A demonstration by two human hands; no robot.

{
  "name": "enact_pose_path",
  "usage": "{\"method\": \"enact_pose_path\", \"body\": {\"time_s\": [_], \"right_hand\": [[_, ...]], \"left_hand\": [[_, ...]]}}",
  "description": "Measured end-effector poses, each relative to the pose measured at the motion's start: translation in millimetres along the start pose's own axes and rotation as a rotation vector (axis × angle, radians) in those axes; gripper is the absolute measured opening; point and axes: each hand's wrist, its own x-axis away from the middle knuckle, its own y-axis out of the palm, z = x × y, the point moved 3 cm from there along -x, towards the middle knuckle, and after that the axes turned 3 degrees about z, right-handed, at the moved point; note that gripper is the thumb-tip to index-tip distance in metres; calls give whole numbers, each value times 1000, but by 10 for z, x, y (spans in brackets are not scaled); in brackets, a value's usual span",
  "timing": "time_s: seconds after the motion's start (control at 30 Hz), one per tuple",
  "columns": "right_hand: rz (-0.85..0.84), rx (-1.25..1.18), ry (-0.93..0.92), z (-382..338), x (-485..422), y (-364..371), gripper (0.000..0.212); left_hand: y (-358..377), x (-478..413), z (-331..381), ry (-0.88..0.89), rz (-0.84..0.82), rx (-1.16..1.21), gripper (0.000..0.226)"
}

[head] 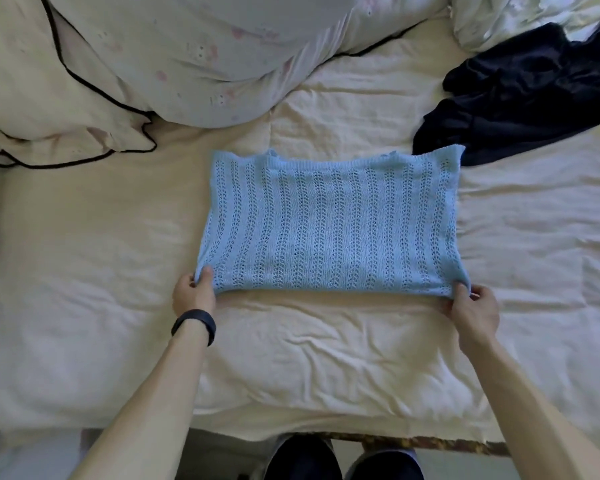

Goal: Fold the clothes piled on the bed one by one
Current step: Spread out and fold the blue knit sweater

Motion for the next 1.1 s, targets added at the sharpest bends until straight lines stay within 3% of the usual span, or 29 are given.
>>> {"method": "enact_pose_path", "body": {"time_s": [0.13,0.2,0.23,0.3,0.37,0.43,0.5,0.63,0.77,0.83,1.0,1.1], "right_hand": [[-17,38,-2,-28,-24,-23,16],[14,85,-1,-80,32,-28,25],[62,132,-31,-129,80,-17,34],[173,249,-185,-316,268,72,46],[181,316,-456,-581,594,327,50],[32,434,-730,-793,906,752,53],[-138,589,-922,-881,1065,1198,55],[-241,827,-1075,-935,531,1464,61],[-58,865,-873,-1074,-370,1174,70],[-1,834,-830,-1221,-499,1204,71],[-109,830,-1104,-1594,-316,1660,70],[-49,811,-942,-1499,-584,1456,71]], "left_hand": [[79,-44,-19,-53,-154,-8,34],[102,-6,70,-16,-102,-60,45],[103,38,149,104,-9,-144,50],[196,263,373,539,119,-305,59],[516,588,567,898,-47,-442,66],[945,837,656,1047,-292,-633,68],[1285,895,683,1130,-381,-822,67],[1434,300,800,1172,-323,-956,63],[1226,-536,1087,1039,-120,-938,68],[1287,-645,1301,1091,-78,-899,69],[1677,-479,1505,1239,-114,-854,68],[1597,-710,1440,1119,-58,-848,69]]}}
